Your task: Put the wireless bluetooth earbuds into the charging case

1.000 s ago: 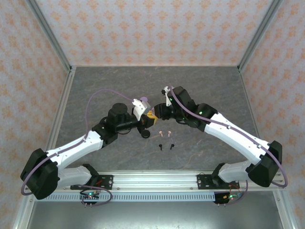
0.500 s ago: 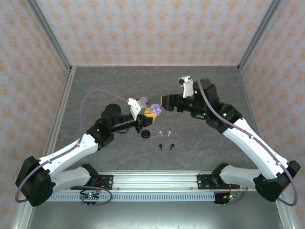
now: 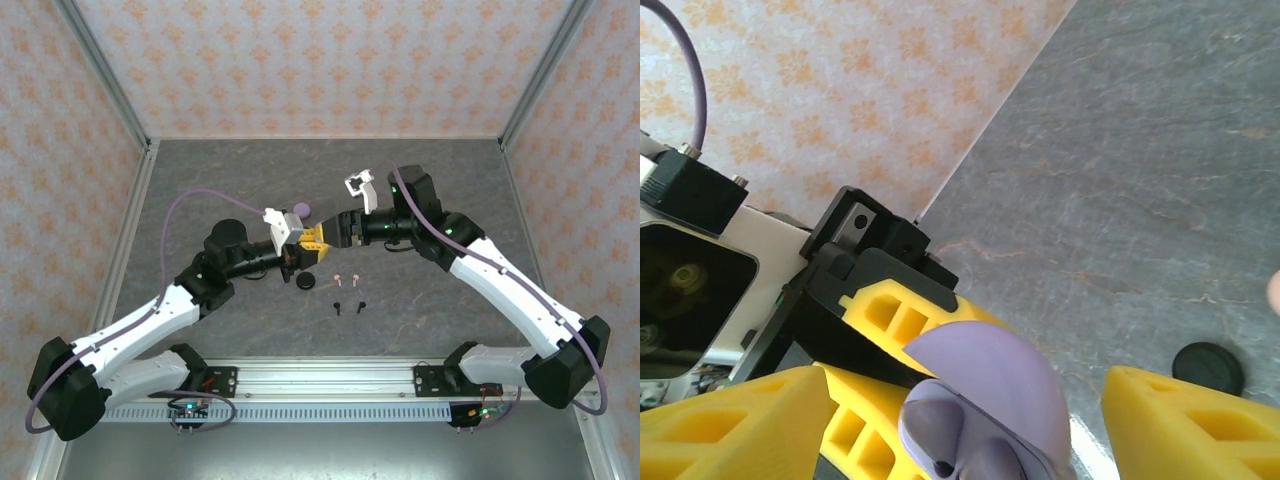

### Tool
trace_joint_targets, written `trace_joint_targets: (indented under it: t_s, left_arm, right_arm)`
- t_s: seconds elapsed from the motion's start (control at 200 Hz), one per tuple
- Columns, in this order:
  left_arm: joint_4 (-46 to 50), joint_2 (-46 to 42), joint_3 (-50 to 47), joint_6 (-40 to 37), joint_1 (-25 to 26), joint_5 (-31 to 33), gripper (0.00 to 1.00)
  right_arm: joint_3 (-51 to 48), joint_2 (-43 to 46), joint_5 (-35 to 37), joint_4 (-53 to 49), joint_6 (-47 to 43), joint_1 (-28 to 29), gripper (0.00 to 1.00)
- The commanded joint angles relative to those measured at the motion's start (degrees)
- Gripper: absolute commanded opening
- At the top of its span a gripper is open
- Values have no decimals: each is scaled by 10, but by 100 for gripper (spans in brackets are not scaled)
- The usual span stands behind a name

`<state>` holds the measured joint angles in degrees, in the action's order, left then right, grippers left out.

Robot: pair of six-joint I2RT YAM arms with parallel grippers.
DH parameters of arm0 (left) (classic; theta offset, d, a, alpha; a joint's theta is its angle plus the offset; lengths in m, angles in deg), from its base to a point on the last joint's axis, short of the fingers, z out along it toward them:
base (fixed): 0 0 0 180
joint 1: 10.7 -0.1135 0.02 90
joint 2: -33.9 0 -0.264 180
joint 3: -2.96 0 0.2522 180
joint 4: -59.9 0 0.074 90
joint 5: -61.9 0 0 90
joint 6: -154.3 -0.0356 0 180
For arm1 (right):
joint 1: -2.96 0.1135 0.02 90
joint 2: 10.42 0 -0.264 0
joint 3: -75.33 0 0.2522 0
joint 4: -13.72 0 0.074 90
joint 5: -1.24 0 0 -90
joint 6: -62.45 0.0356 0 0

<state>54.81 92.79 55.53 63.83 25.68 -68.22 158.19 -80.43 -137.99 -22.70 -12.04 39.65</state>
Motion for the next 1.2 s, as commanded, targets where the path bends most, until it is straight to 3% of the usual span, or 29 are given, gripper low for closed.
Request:
trace_joint_targets:
  t_s: [0.0,0.13,0.771,1.046,1.191]
  left_arm:
    - [-2,2,9,-15,4,-15,0]
    - [3,6,12,-17,4,-15,0]
    - [9,12,12,-23,4,-14,0]
    - [22,12,17,-25,4,2,0]
    - [16,24,12,-6,4,34,0]
  right_arm:
    - [2,3,-48,41,10,1,69]
    - [6,5,-58,44,8,1,61]
    - [10,62,-25,0,-42,1,58]
    - [33,80,82,-69,-69,0,59]
    - [29,118,222,-89,-87,0,59]
